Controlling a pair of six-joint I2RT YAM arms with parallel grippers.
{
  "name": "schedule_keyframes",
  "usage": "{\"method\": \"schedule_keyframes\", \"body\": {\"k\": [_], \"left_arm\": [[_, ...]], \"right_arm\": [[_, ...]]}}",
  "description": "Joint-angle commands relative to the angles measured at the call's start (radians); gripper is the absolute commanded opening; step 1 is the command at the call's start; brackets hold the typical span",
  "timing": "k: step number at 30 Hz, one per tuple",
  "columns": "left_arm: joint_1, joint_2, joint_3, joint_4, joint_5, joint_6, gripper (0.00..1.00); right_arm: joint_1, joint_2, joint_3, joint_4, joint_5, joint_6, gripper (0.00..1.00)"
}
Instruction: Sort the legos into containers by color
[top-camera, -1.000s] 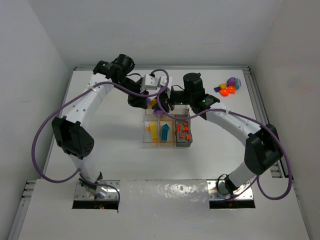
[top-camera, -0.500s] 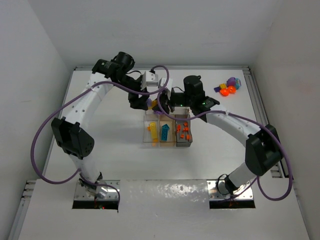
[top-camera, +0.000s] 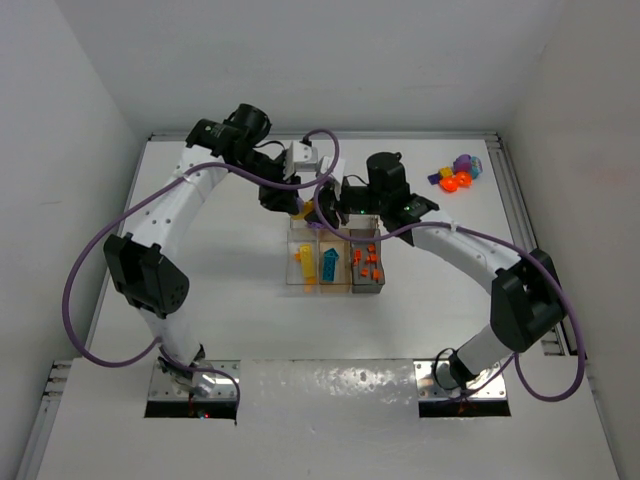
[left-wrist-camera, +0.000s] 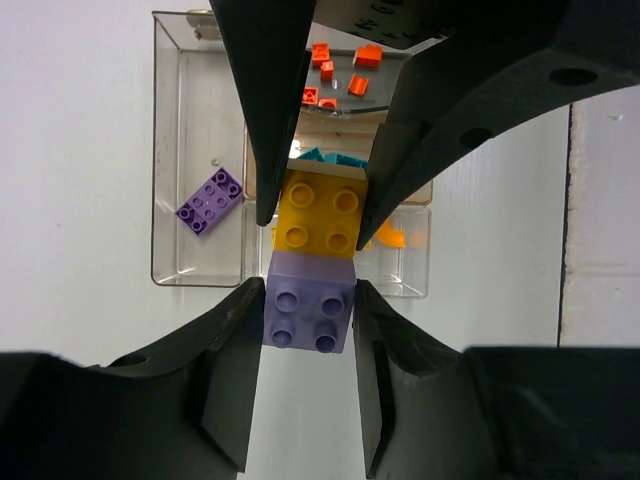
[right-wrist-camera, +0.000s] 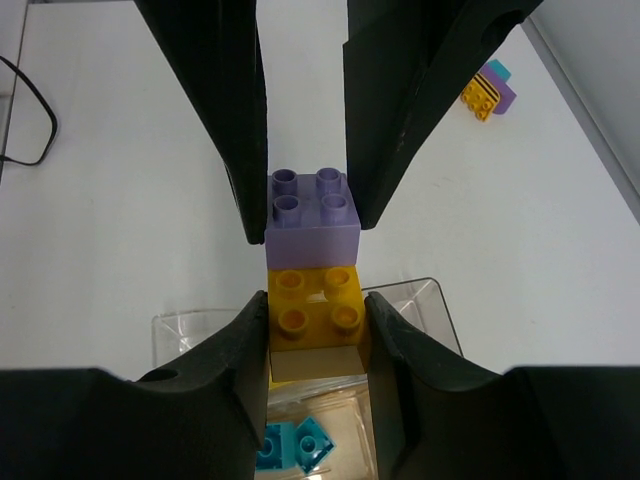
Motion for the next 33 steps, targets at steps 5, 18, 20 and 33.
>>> {"method": "schedule_keyframes", "body": {"k": [5,18,20,33], "left_arm": [[0.028,-0.015,0.048,0.196,-0.079,-0.262,0.0],[0.049,0.103,-0.077,0.511,-0.143,-0.607,0.0],[0.036,0.142,-0.105,0.522,-0.174,-0.613,0.0],[-0.014,0.307,-0.116,0.568,-0.265,-0.613,0.41]], "right_arm": [[-0.006,-0.065,-0.083,0.023,0.051,-0.03,0.0],[-0.065,-0.218,-0.272,0.037,0.196,0.021,0.0],[-0.064,-0.255,-0.283,0.017,0.228,0.01,0.0],[-0.065,-0.342,-0.29,-0.062,0.281,-0.021,0.0]]}}
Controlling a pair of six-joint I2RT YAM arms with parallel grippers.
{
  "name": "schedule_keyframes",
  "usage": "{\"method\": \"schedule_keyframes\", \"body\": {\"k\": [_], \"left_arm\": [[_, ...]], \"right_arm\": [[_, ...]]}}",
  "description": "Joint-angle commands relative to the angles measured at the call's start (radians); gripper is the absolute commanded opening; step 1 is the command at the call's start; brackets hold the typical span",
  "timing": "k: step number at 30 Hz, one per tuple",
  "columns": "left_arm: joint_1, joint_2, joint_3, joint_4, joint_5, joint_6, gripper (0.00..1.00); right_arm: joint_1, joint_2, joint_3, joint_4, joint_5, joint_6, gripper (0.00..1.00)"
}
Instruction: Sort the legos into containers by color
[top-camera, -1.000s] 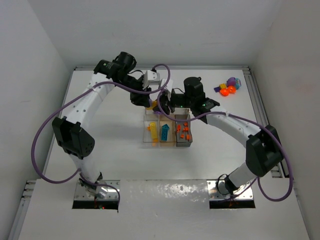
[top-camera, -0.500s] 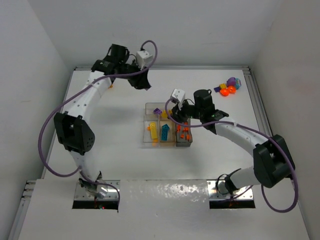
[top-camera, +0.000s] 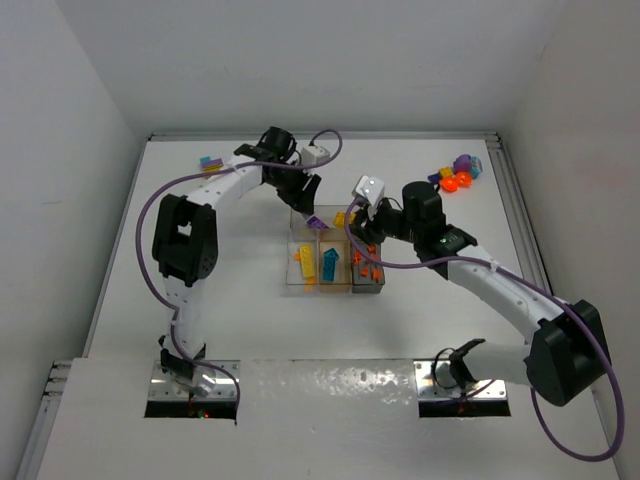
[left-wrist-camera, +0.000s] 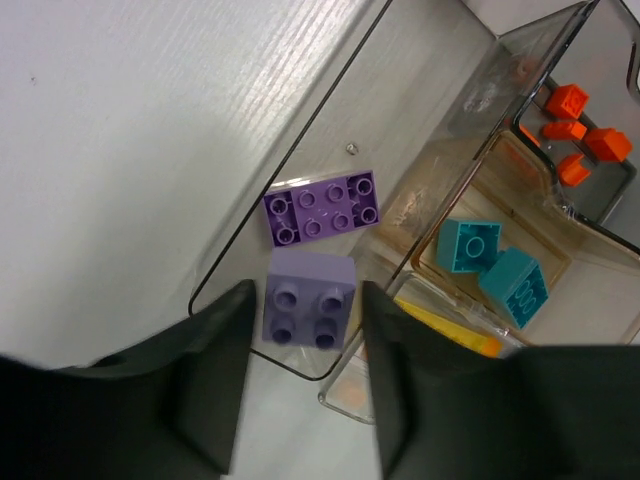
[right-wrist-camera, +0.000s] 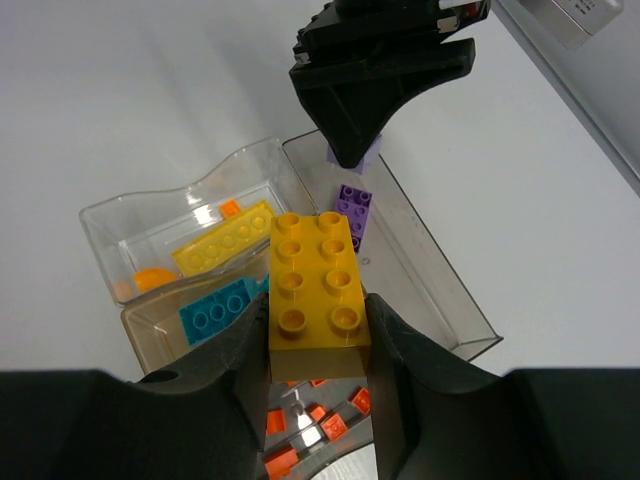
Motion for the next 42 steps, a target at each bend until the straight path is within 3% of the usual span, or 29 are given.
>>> {"method": "schedule_keyframes", "body": {"k": [1,7,10,15,21,27,31,35,39,42], "left_arm": [[-0.019,-0.005,0.017,0.024,0.001,0.003,0.48],[-0.021,-0.016,0.068,-0.009,-0.031,0.006,0.73],[-0.016,-0.018,0.175,-0.058,-0.112,-0.049,0.73],[0.063,-0.053,0.295,-0.11,-0.224,-0.133,0.73],[0.238,-0.158,0.199,-0.093,-0.284,-0.222,0.74],[0.28,-0.267,0.097,-0.072,-0.382,-0.195,0.76],[0.28,-0.307,0.076,-0.056,-0.424,-0.179,0.79],[0.28,-0.309,0.088,-0.058,-0.438,-0.176,0.8],[0.28,-0.307,0.091,-0.065,-0.432,-0.176,0.8],[0.28,-0.311,0.089,-0.064,-0.438,-0.17,0.8]], "right_arm": [[0.001,-0.023,0.016,0.002,-0.002,-0.009,0.0],[0.024,0.032,0.065,-0.034,-0.039,-0.009,0.0],[0.122,0.101,0.119,-0.103,0.027,-0.082,0.0],[0.202,0.225,0.183,-0.067,0.018,0.008,0.0],[0.277,0.391,0.286,-0.095,0.145,0.034,0.0],[0.302,0.474,0.317,-0.091,0.23,0.063,0.0],[0.305,0.515,0.362,-0.111,0.263,0.072,0.07],[0.318,0.564,0.41,-0.145,0.274,0.075,0.29],[0.323,0.578,0.422,-0.149,0.293,0.08,0.32],[0.323,0.581,0.427,-0.156,0.34,0.074,0.27]]}}
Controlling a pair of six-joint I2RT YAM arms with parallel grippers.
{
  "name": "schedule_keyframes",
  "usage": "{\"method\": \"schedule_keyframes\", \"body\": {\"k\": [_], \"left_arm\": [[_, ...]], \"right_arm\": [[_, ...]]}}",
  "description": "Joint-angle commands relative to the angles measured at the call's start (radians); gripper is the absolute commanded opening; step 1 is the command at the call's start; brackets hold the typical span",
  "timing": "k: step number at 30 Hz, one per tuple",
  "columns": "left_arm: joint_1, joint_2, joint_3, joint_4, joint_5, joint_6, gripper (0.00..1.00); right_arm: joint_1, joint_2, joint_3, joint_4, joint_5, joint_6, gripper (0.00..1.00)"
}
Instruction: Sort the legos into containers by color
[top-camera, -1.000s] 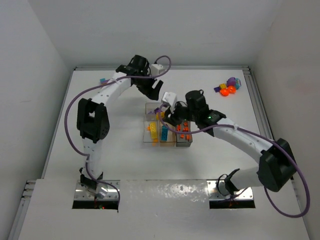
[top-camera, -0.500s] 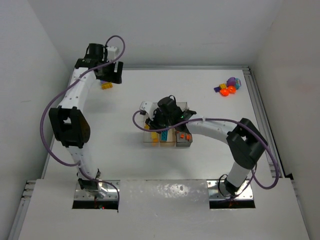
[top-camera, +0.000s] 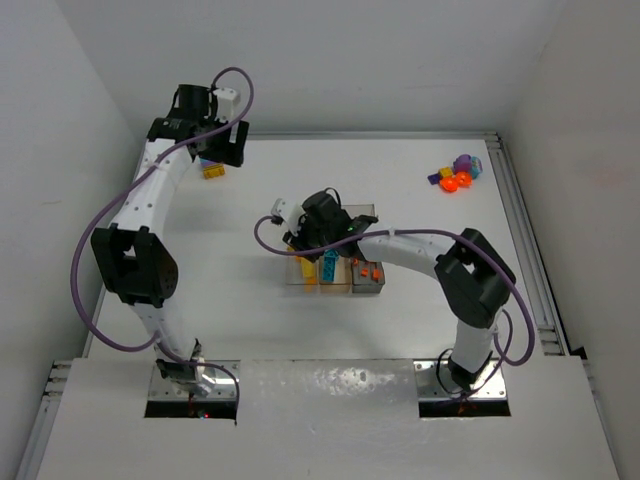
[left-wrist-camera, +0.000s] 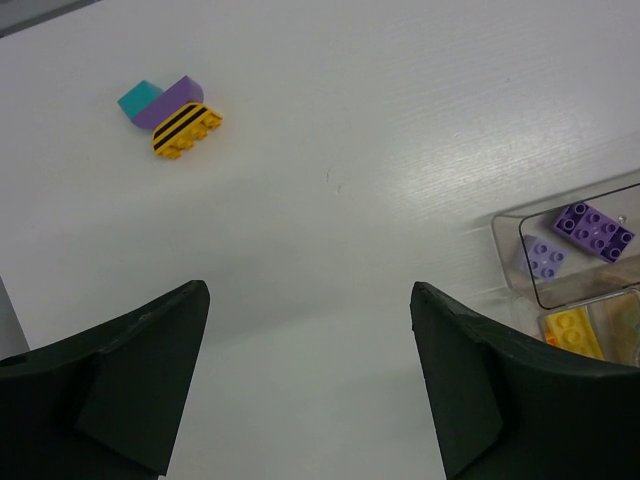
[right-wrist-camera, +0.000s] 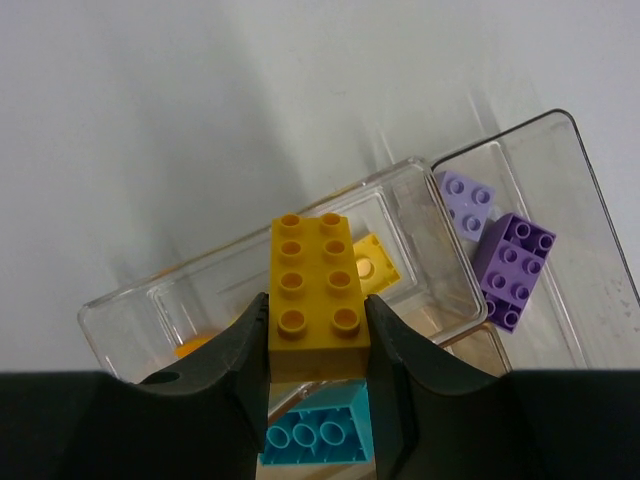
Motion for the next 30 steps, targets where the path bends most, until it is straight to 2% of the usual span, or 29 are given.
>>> {"method": "schedule_keyframes", "body": {"k": [1,7,10,14,17,22,25,30], "left_arm": [[-0.001,-0.035,0.013,0.021,-0.016,0.003,0.8],[-0.001,-0.03,0.018,0.024,-0.016,0.005,0.8],[-0.001,-0.03,0.019,0.024,-0.014,0.005,0.8],[-0.001,-0.032,0.016,0.018,-0.017,0.009,0.8],[-0.001,-0.035,0.01,0.02,-0.022,0.016,0.8],[-0.001,-0.029,0.01,0.018,-0.017,0.016,0.8],[-0.001,-0.027,0.011,0.018,-0.013,0.016,0.8],[-0.001,-0.027,0.013,0.013,-0.01,0.02,0.8]], "right_arm": [[0.006,-0.001,0.044,-0.012,0.064,0.005,0.24],[0.008,0.026,0.097,-0.055,0.133,0.028,0.2],[0.011,0.039,0.123,-0.072,0.13,0.057,0.22],[0.015,0.039,0.118,-0.081,0.122,0.053,0.45],[0.018,0.034,0.132,-0.127,0.114,0.043,0.55],[0.021,0.007,0.134,-0.173,0.041,0.023,0.6],[0.023,-0.027,0.12,-0.165,-0.025,0.01,0.59],[0.023,-0.095,0.089,-0.113,-0.067,0.022,0.34]]}}
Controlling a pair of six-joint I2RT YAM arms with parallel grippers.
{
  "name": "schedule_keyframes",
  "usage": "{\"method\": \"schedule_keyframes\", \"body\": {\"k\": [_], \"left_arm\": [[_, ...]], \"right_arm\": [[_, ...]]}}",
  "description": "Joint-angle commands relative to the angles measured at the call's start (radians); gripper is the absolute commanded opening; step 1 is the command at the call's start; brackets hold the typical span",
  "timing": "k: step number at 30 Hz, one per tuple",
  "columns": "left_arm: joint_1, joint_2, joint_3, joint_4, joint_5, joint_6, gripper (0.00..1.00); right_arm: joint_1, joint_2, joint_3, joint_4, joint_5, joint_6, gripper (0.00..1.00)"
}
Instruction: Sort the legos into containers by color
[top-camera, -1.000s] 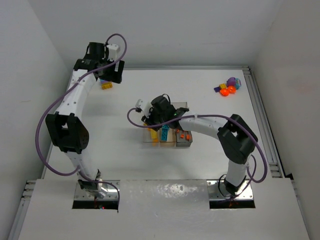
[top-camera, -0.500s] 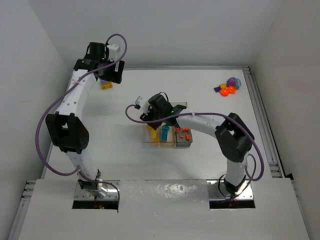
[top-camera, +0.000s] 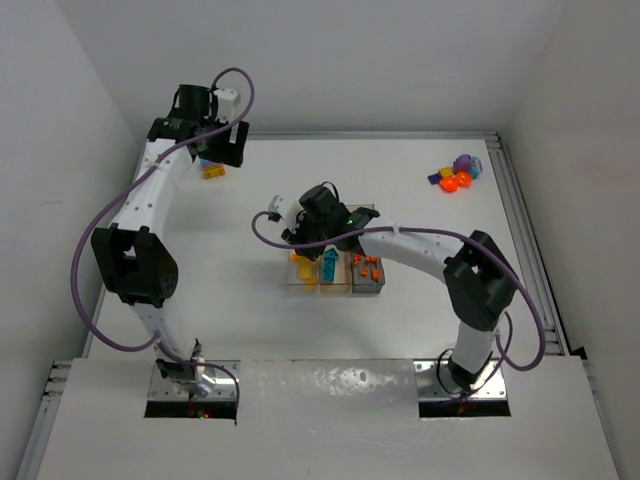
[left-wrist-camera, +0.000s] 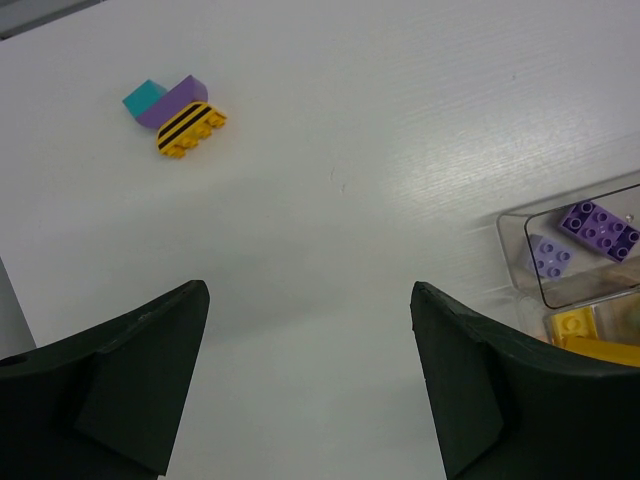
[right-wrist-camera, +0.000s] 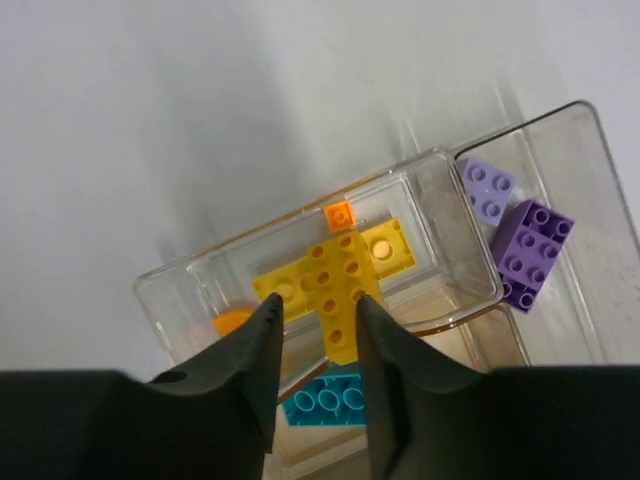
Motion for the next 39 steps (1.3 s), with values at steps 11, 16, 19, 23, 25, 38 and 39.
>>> {"method": "schedule_keyframes", "body": {"k": [11,16,19,23,25,38,39], "left_arm": [[-0.001,-0.031,0.015,0.013,0.004,0.01,0.8],[0.0,-0.042,0.005,0.011,0.005,0.013,0.8],[-0.001,-0.045,0.004,0.011,0.004,0.014,0.8],[0.0,-0.045,0.001,0.014,0.005,0.014,0.8],[-0.001,-0.044,0.001,0.014,0.005,0.014,0.8],[-0.001,-0.04,0.005,0.014,0.008,0.018,0.8],[0.0,-0.039,0.005,0.014,0.008,0.018,0.8]], "right_arm": [[0.008,0.064,0.143,-0.147,0.236,0.038,0.0],[0.01,0.101,0.16,-0.121,0.25,0.052,0.0],[0.008,0.108,0.158,-0.127,0.246,0.06,0.0],[0.008,0.105,0.138,-0.137,0.244,0.063,0.0],[0.008,0.102,0.129,-0.144,0.241,0.064,0.0],[0.008,0.062,0.103,-0.175,0.125,0.09,0.0],[0.008,0.053,0.098,-0.175,0.115,0.089,0.0]]}}
